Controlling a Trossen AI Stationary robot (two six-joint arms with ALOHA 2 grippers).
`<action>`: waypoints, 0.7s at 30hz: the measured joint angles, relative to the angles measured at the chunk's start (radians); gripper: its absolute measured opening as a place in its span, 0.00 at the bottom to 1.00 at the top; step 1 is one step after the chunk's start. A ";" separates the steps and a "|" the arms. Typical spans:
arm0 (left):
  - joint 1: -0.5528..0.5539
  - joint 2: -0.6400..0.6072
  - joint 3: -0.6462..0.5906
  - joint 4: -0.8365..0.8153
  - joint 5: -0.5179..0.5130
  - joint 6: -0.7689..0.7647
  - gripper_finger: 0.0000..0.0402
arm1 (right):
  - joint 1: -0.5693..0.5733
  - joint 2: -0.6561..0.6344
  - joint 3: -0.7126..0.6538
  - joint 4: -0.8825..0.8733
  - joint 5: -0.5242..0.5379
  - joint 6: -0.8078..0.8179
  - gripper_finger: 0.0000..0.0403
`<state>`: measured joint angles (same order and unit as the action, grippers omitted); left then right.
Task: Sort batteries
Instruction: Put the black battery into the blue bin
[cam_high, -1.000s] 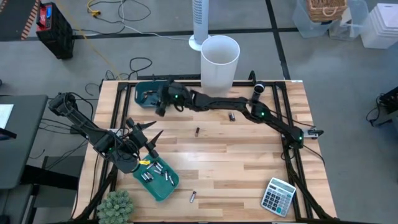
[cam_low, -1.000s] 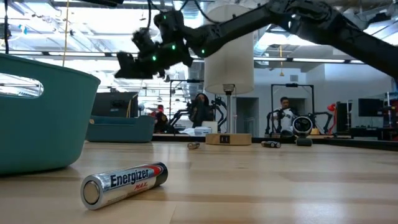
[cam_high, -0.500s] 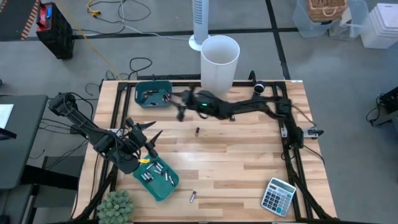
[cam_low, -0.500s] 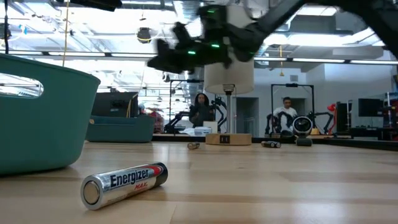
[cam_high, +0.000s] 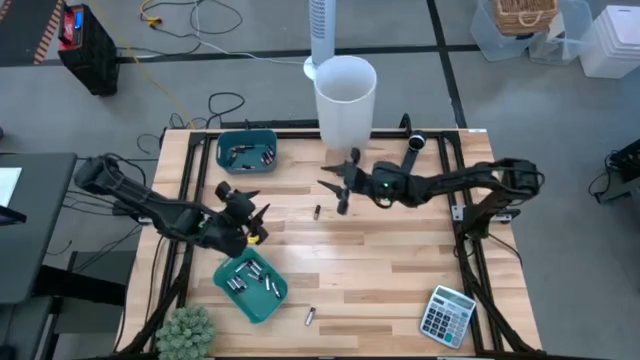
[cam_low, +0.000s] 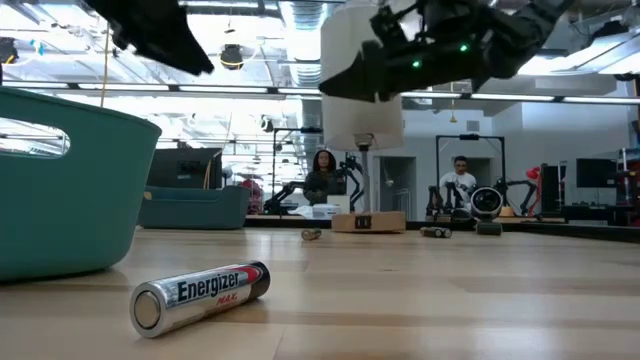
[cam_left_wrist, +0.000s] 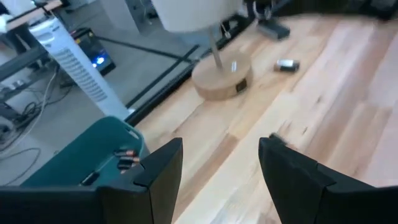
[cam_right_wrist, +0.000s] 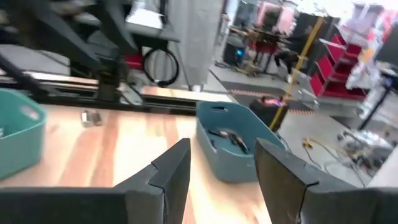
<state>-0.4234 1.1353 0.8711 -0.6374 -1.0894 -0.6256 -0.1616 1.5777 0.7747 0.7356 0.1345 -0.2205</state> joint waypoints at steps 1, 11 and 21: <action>0.015 0.011 0.000 -0.001 0.018 0.010 0.51 | 0.012 -0.006 -0.003 -0.001 0.000 -0.016 0.47; 0.162 0.059 0.000 0.099 0.163 0.019 0.51 | 0.140 -0.008 -0.005 -0.133 -0.017 -0.137 0.47; 0.328 0.273 0.000 0.344 0.381 0.142 0.51 | 0.148 -0.091 -0.033 -0.244 -0.016 -0.104 0.47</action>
<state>-0.0952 1.4080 0.8715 -0.2938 -0.7089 -0.4836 -0.0139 1.4869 0.7414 0.4911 0.1184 -0.3240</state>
